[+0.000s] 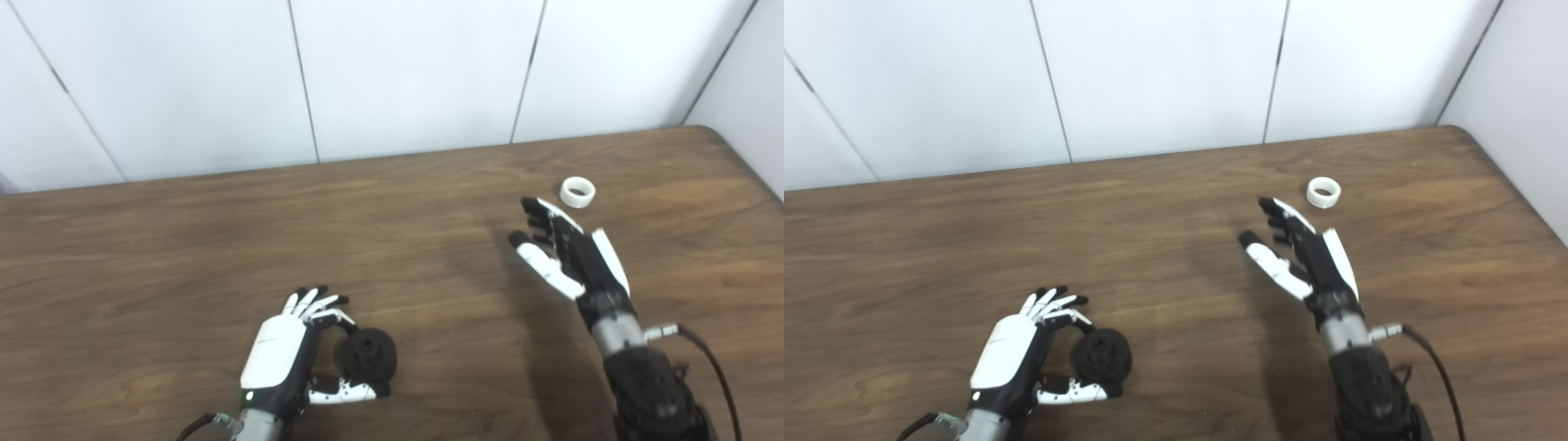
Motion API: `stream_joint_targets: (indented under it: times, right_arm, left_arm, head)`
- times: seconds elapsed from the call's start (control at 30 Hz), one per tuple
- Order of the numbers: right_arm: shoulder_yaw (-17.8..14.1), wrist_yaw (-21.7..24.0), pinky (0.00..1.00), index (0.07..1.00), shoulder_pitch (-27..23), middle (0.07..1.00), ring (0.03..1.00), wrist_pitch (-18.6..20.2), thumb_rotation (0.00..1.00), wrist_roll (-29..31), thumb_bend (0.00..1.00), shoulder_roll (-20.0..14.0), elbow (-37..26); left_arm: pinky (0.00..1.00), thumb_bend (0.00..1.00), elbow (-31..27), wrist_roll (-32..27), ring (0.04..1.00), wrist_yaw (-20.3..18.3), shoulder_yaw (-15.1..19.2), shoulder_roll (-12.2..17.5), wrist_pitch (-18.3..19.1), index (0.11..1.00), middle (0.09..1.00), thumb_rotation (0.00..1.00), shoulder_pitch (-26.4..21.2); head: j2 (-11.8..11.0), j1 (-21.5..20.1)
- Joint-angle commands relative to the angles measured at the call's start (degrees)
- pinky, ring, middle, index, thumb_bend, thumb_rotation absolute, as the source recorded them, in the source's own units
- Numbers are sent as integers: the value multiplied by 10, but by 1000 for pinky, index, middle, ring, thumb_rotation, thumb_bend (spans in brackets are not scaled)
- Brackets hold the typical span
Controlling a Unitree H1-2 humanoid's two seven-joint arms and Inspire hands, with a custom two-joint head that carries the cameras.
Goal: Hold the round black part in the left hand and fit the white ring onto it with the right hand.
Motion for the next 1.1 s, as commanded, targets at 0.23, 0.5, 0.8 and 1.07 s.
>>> stream_joint_targets:
  times: [0.23, 0.5, 0.8, 1.07]
  right_arm:
    - [-19, -19, 909, 727, -72, 886, 902, 9, 259, -94, 768, -57, 12]
    - [-43, -16, 889, 754, -121, 898, 907, 16, 229, -113, 837, -90, 65]
    - [-39, -6, 880, 752, -168, 894, 917, 25, 232, -142, 831, -148, 147]
    - [-20, 7, 921, 772, -219, 899, 924, 19, 250, -151, 852, -189, 239]
  left_arm:
    - [1000, 519, 17, -3, 930, -7, 15, 27, -26, 487, 817, 58, 10]
    - [1000, 518, 22, -9, 932, -18, 27, 36, -32, 487, 818, 58, 7]
    - [1000, 521, 28, -11, 919, -17, 22, 38, -46, 486, 808, 57, 13]
    - [1000, 521, 26, -13, 922, -17, 26, 38, -40, 486, 814, 56, 14]
  head:
    - [-7, -54]
    - [-11, -81]
    - [-14, -80]
    - [-15, -72]
